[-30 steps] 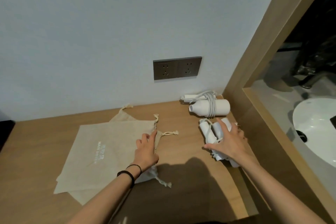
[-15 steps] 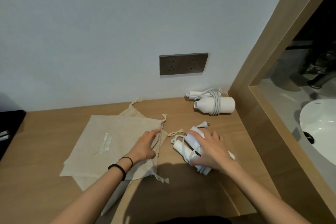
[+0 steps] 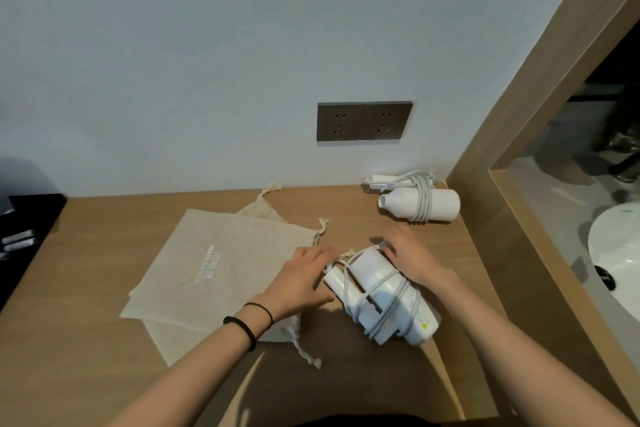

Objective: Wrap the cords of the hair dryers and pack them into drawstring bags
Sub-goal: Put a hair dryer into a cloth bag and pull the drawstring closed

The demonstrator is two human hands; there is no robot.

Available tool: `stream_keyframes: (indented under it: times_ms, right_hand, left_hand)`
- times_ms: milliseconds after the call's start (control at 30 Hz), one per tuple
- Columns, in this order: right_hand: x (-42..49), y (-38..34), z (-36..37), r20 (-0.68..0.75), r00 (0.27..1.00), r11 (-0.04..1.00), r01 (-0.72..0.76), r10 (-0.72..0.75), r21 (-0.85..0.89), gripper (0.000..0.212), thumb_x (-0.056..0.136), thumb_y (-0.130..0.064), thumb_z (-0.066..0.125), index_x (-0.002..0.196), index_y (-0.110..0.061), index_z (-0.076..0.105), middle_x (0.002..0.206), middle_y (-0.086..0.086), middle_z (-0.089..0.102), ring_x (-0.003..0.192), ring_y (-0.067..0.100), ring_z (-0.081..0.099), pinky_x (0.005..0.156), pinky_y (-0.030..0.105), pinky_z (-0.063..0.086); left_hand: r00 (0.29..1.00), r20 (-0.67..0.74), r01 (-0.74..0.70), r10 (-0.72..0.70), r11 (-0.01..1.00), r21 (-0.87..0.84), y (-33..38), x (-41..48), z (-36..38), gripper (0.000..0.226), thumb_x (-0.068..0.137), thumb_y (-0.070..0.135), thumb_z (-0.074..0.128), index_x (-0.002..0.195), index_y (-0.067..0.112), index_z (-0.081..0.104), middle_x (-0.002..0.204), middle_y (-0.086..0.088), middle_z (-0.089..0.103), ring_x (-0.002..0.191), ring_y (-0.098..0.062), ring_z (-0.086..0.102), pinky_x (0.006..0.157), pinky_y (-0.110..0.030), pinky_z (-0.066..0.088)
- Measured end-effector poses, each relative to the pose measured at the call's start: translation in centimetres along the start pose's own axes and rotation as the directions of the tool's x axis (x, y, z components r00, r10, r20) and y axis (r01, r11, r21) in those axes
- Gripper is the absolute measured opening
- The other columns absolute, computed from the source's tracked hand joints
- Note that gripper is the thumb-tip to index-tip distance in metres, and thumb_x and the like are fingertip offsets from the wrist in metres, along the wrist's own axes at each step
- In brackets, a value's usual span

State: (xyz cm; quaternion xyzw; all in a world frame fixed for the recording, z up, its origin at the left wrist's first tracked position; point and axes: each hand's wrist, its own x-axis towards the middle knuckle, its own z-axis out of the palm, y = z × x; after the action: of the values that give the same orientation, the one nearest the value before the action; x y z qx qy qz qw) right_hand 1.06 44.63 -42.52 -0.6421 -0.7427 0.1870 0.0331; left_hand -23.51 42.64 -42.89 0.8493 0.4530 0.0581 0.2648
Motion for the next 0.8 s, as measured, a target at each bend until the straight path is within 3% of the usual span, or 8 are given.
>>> stream_keyframes:
  times_ms: [133, 267, 400, 533, 700, 800]
  right_hand:
    - [1.2, 0.5, 0.2, 0.109, 0.993, 0.999, 0.038, -0.037, -0.005, 0.032, 0.091, -0.023, 0.059, 0.122, -0.021, 0.061, 0.120, 0.001, 0.062, 0.114, 0.019, 0.049, 0.094, 0.031, 0.040]
    - [1.8, 0.8, 0.7, 0.156, 0.988, 0.999, 0.025, -0.017, -0.047, 0.022, 0.091, -0.017, 0.057, 0.112, -0.016, 0.061, 0.114, 0.004, 0.059, 0.109, 0.022, 0.048, 0.091, 0.034, 0.041]
    - [1.7, 0.5, 0.6, 0.238, 0.969, 0.998, -0.061, 0.061, -0.005, 0.015, 0.094, -0.010, 0.046, 0.106, -0.010, 0.056, 0.112, 0.010, 0.055, 0.102, 0.025, 0.050, 0.085, 0.035, 0.042]
    - [0.6, 0.0, -0.4, 0.272, 0.956, 0.989, -0.132, 0.109, 0.072, 0.009, 0.097, -0.013, 0.039, 0.101, -0.012, 0.047, 0.096, 0.011, 0.061, 0.085, 0.027, 0.057, 0.075, 0.041, 0.047]
    - [-1.4, -1.4, -0.2, 0.294, 0.945, 0.929, -0.230, 0.143, 0.291, 0.030, 0.100, -0.015, 0.033, 0.123, -0.018, 0.053, 0.117, 0.002, 0.058, 0.104, 0.018, 0.054, 0.086, 0.031, 0.043]
    - [-2.5, -2.0, 0.0, 0.261, 0.950, 0.870, -0.269, 0.170, 0.413, 0.037, 0.103, -0.022, 0.030, 0.135, -0.023, 0.048, 0.129, 0.002, 0.049, 0.120, 0.019, 0.045, 0.098, 0.031, 0.037]
  left_hand:
    - [0.987, 0.083, -0.145, 0.136, 0.983, 0.113, 1.1, 1.3, 0.6, 0.059, 0.082, 0.040, 0.067, 0.134, 0.023, 0.043, 0.142, 0.003, 0.041, 0.127, -0.021, 0.031, 0.102, -0.037, 0.036]
    - [0.966, 0.116, -0.254, 0.232, 0.939, 0.231, 0.3, 1.8, 1.9, 0.046, 0.083, 0.037, 0.067, 0.122, 0.017, 0.054, 0.129, -0.007, 0.049, 0.114, -0.030, 0.041, 0.084, -0.043, 0.046]
    - [0.968, 0.061, -0.252, 0.244, 0.933, 0.257, -0.1, 2.0, 1.8, 0.034, 0.089, 0.029, 0.060, 0.121, 0.018, 0.058, 0.125, -0.007, 0.052, 0.115, -0.028, 0.043, 0.083, -0.035, 0.038]
    - [0.972, 0.063, -0.236, 0.227, 0.927, 0.293, -0.1, 2.1, 1.7, 0.033, 0.088, 0.027, 0.059, 0.120, 0.020, 0.058, 0.122, -0.004, 0.056, 0.118, -0.025, 0.043, 0.083, -0.034, 0.037]
    - [0.966, 0.088, -0.260, 0.245, 0.904, 0.338, -0.9, 2.1, 2.2, 0.031, 0.070, 0.051, 0.069, 0.090, 0.026, 0.066, 0.082, 0.005, 0.064, 0.081, -0.020, 0.062, 0.060, -0.024, 0.046]
    - [0.964, 0.039, -0.260, 0.262, 0.907, 0.332, -0.7, 2.1, 2.3, 0.033, 0.071, 0.054, 0.069, 0.089, 0.026, 0.065, 0.078, 0.005, 0.062, 0.080, -0.019, 0.059, 0.063, -0.023, 0.043]
